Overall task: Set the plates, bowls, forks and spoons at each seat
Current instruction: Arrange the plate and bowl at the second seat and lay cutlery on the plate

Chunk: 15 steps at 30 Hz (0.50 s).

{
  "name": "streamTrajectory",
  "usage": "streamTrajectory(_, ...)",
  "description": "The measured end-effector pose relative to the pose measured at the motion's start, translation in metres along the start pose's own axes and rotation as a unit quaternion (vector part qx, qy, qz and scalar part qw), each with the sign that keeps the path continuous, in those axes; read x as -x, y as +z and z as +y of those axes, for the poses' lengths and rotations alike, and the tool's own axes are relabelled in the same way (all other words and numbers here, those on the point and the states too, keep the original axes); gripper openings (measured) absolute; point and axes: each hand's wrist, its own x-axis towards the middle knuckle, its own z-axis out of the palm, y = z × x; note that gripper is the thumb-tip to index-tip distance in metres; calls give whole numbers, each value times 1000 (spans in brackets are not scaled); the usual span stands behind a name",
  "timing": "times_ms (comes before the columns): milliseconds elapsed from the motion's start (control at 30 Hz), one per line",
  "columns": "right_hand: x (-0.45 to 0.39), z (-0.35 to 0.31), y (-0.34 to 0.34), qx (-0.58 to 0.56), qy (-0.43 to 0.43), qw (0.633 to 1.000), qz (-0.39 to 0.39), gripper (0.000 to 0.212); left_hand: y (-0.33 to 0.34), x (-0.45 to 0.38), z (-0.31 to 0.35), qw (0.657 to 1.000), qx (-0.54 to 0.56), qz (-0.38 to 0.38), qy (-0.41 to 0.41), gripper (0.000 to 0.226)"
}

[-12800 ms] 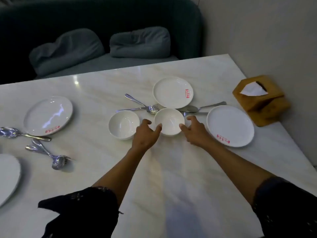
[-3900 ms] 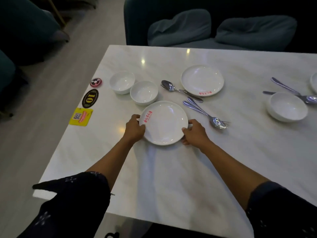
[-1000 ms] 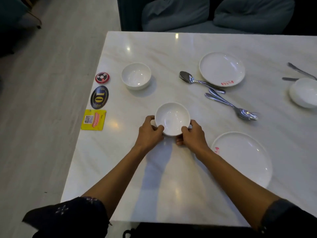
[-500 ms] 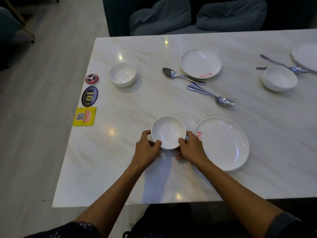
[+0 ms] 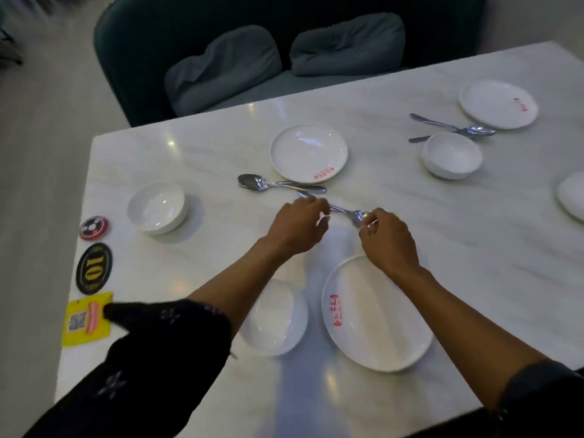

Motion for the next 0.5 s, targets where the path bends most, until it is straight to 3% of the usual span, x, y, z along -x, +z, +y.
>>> streamTrajectory(133, -24, 22, 0, -33, 37, 998, 23, 20, 31, -61, -2, 978, -169, -70, 100, 40)
streamTrajectory(200, -26, 30, 1, -57, 36, 997, 35, 19, 41, -75, -9, 965, -211, -73, 140, 36)
streamTrajectory(367, -30, 38, 5, -106, 39, 992, 58, 18, 44, -95, -23, 939, -221, -21, 261, 11)
streamTrajectory(500, -34, 38, 10, -137, 51, 986, 77, 20, 36, -99, -19, 972, -105, -82, 194, 12)
